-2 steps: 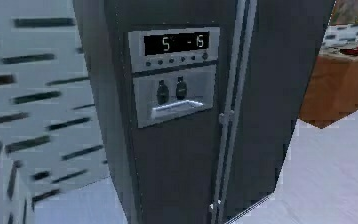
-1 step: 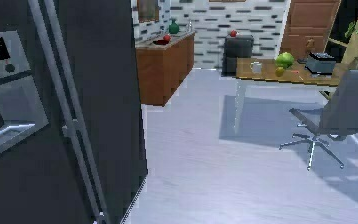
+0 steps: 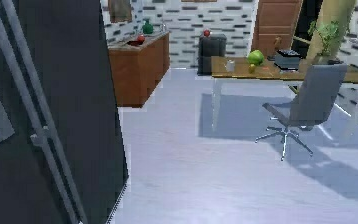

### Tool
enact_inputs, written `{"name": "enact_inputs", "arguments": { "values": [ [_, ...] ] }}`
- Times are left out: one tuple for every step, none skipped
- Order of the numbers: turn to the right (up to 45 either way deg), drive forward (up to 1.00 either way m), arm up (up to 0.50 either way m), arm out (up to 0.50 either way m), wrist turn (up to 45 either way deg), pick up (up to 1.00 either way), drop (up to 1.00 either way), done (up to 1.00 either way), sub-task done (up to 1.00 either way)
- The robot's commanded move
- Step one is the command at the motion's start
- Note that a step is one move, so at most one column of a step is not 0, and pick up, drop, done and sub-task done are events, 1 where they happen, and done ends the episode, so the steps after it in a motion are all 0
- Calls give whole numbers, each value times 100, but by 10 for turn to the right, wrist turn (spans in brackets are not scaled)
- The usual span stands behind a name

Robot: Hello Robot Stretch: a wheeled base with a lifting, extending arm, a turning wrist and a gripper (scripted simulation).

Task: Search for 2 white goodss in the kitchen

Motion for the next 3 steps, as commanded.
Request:
{"name": "enact_inputs", "arguments": {
  "values": [
    [0,100,0,0,0,0,0,0,0],
    [0,100,0,0,0,0,0,0,0],
    [0,10,0,0,0,0,0,0,0]
  ]
}}
